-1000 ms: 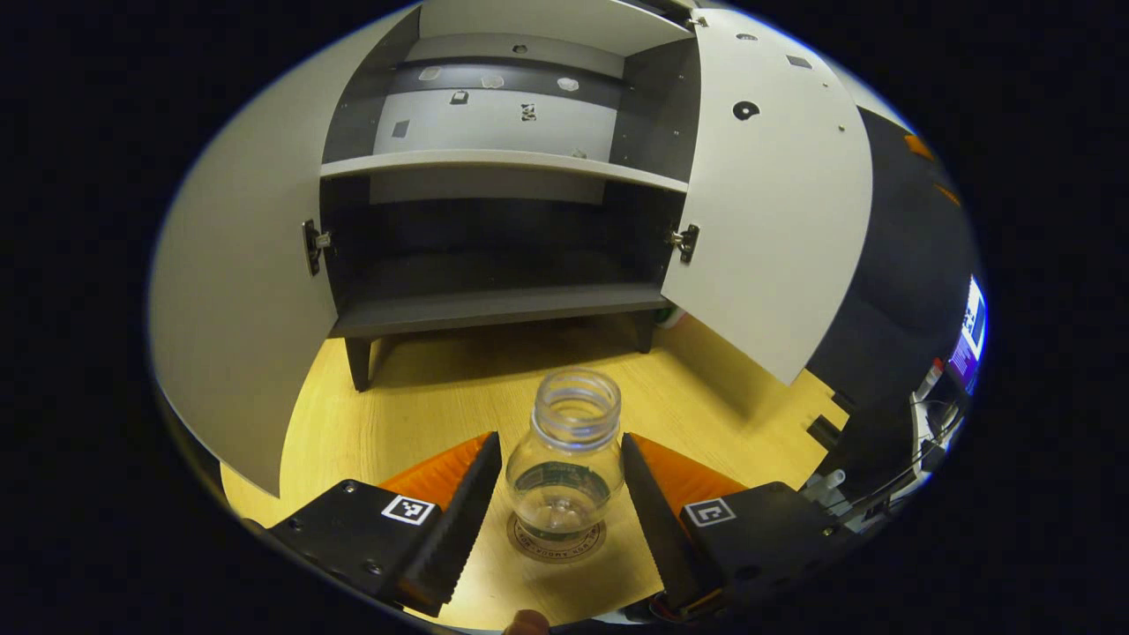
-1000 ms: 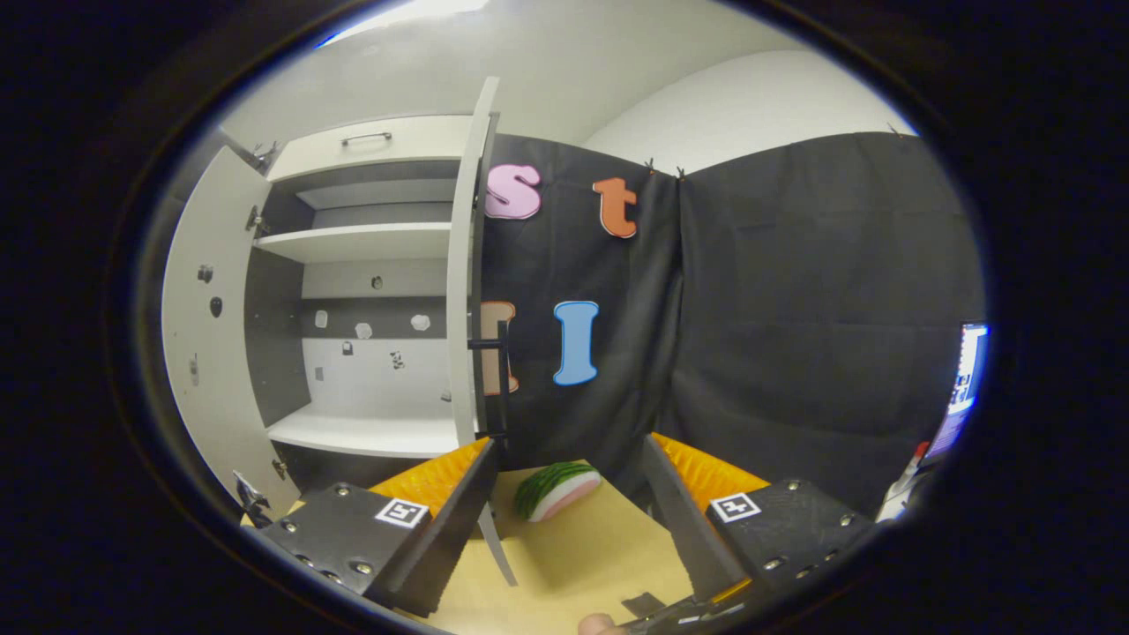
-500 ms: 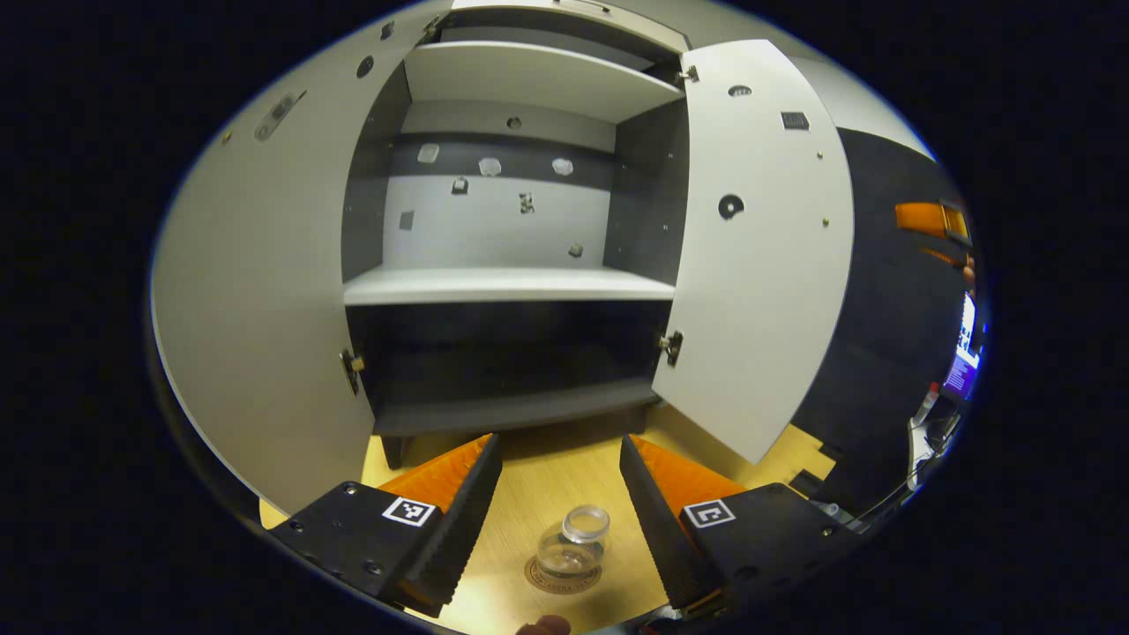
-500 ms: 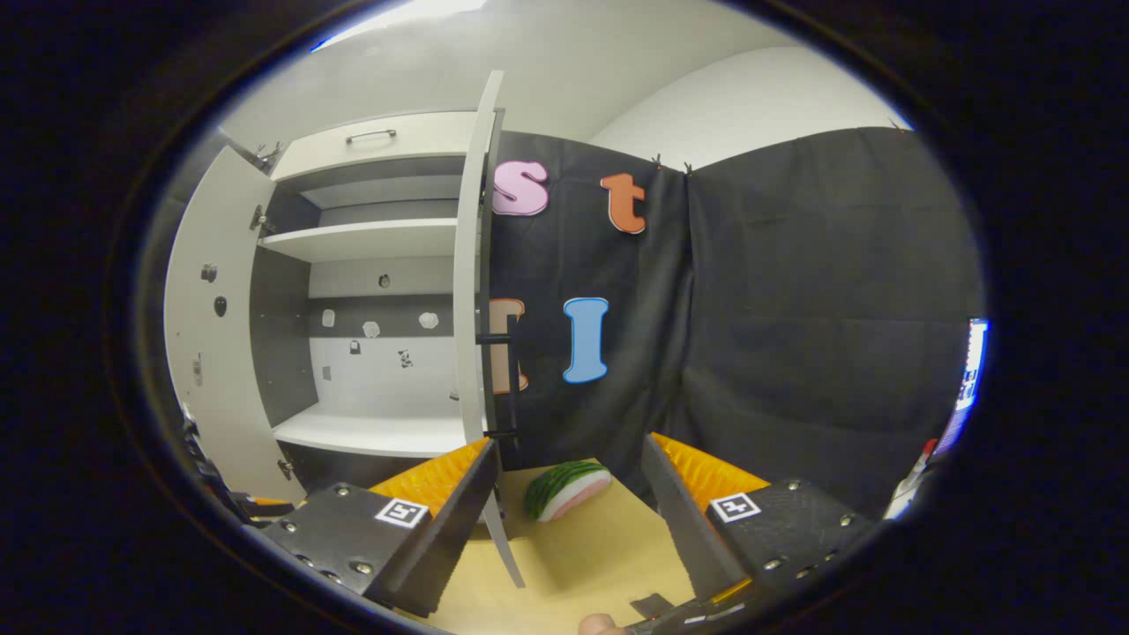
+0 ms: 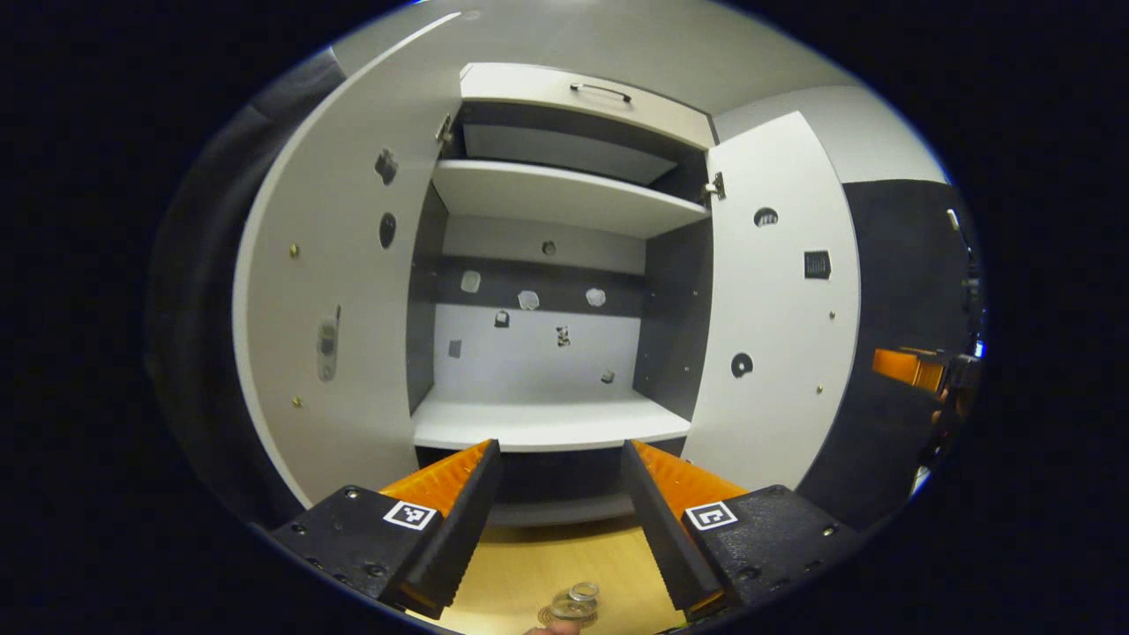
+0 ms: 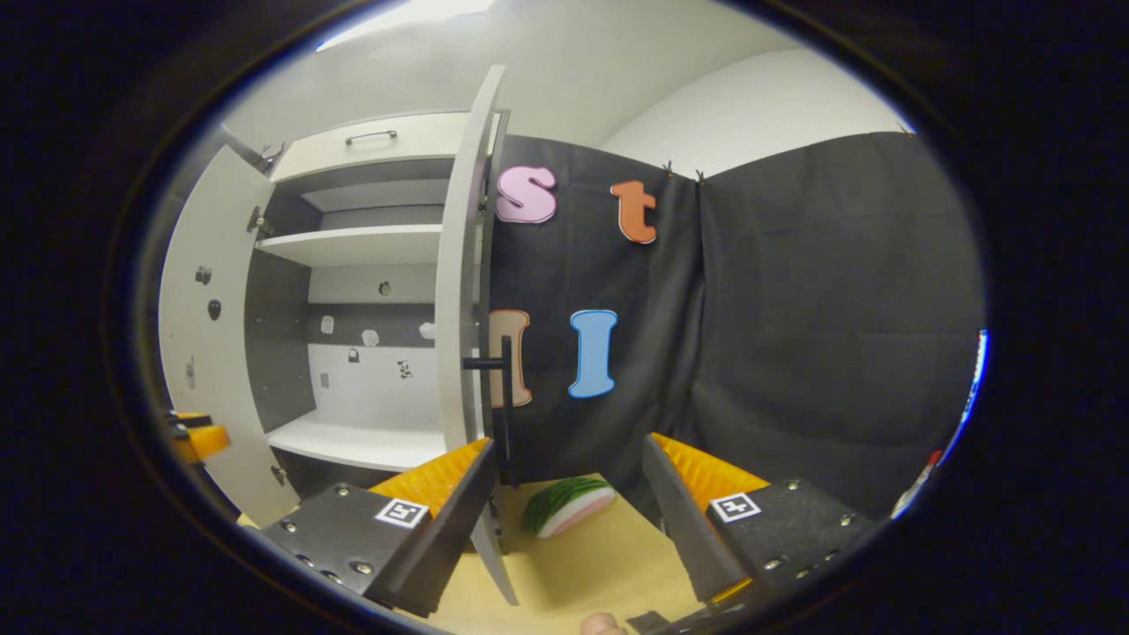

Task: Grasp the bottle in the cabinet with the left hand and place it on the coaster, then close the right door with the right hand and the left door with the left hand.

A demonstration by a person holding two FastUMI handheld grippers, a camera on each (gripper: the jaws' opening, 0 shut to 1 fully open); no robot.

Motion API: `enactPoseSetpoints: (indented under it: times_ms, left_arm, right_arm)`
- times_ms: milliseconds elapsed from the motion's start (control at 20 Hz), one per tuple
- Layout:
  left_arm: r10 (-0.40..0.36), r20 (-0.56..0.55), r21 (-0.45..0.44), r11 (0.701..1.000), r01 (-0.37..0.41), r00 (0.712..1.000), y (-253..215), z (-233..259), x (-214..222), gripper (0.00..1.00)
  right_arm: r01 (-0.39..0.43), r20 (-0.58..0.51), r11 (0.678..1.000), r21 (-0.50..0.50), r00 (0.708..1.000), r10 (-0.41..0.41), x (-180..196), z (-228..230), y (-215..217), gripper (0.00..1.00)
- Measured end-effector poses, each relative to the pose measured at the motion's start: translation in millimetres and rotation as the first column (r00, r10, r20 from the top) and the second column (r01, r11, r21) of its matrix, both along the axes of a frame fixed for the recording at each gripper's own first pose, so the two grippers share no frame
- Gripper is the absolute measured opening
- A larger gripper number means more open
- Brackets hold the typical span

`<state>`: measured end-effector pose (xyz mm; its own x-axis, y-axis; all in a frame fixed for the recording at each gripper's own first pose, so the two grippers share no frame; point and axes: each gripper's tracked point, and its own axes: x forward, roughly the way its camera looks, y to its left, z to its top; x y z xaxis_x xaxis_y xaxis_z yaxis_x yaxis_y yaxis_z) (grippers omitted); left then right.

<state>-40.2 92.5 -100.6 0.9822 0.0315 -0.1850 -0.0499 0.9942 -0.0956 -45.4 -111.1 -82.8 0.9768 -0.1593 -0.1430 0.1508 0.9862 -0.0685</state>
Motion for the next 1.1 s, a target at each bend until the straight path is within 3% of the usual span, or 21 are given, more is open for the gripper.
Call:
enactPoseSetpoints:
  times_ms: [400, 550, 850, 1100]
  left_arm:
    - [0.156, 0.081, 0.079, 0.984, -0.163, 0.984, 38.3, 57.2, -33.2, 0.88]
    - [0.189, 0.078, 0.086, 0.977, -0.196, 0.979, 44.5, 60.6, -45.0, 0.88]
    - [0.23, 0.083, 0.04, 0.972, -0.233, 0.97, 56.2, 60.7, -57.0, 0.89]
    - [0.294, 0.08, 0.053, 0.953, -0.298, 0.953, 81.8, 56.6, -74.4, 0.88]
  right_arm:
    - [-0.084, 0.01, 0.996, -0.004, 0.996, 0.084, -0.1, -1.3, 10.6, 0.99]
    - [-0.161, -0.007, 0.987, 0.009, 0.987, 0.161, 5.1, -2.5, 20.0, 0.98]
    - [-0.298, -0.013, 0.954, 0.035, 0.954, 0.299, 8.6, -5.2, 74.9, 0.98]
    - [-0.374, -0.023, 0.925, 0.072, 0.926, 0.376, 19.0, -9.7, 117.4, 0.98]
